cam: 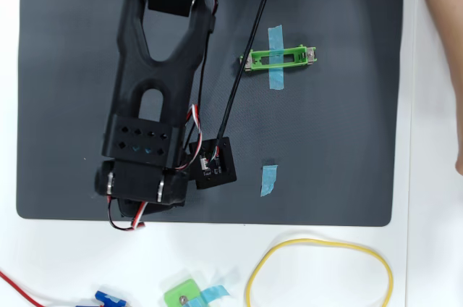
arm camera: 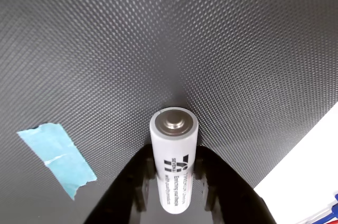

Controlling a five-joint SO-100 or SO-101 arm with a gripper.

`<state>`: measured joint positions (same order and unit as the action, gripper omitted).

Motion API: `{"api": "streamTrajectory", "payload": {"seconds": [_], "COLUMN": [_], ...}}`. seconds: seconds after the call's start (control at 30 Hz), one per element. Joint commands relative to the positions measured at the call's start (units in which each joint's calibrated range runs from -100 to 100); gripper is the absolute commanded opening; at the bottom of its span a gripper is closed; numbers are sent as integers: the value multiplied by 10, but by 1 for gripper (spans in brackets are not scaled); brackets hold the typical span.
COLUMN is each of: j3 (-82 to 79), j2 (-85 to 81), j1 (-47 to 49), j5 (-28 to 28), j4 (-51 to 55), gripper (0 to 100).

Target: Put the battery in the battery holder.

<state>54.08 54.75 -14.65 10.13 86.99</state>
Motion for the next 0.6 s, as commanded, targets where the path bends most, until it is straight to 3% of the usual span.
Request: {"api": "streamTrajectory", "payload": {"seconds": [0.0, 0.57], "j3": [8, -108], "j2": [-17, -270], "j1": [28, 81], "j5": [-1, -8], "j4": [20, 82], "gripper": [0, 0]}}
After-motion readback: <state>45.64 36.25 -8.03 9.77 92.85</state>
